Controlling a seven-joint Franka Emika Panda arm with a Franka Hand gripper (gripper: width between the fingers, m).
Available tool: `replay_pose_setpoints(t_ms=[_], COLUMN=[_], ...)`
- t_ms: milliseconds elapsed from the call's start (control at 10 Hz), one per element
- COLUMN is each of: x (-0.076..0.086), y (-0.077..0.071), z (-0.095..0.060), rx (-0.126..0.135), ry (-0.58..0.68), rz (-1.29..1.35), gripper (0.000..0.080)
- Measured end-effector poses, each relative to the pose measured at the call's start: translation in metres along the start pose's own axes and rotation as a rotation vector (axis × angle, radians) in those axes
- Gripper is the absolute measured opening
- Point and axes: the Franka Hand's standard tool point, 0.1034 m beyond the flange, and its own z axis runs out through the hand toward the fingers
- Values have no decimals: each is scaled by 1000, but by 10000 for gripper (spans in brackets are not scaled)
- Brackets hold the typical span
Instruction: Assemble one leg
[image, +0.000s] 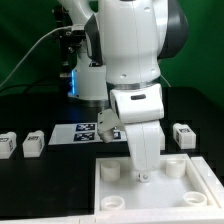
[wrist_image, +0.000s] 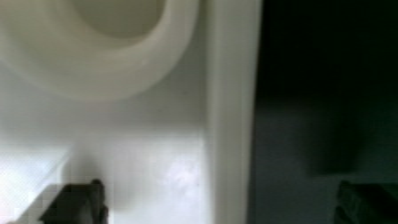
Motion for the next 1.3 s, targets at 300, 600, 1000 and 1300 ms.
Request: replay_pose_setpoints(t_ms=[300,600,1000,1300], x=[-1,-1,28,90], y=[0,-6,-31,-28], z=[0,-15,-29,-48], rx=[0,-26,-32,-26], ry=[0,-4,27,75], rz=[1,93,644,1143], gripper=[648,648,648,648])
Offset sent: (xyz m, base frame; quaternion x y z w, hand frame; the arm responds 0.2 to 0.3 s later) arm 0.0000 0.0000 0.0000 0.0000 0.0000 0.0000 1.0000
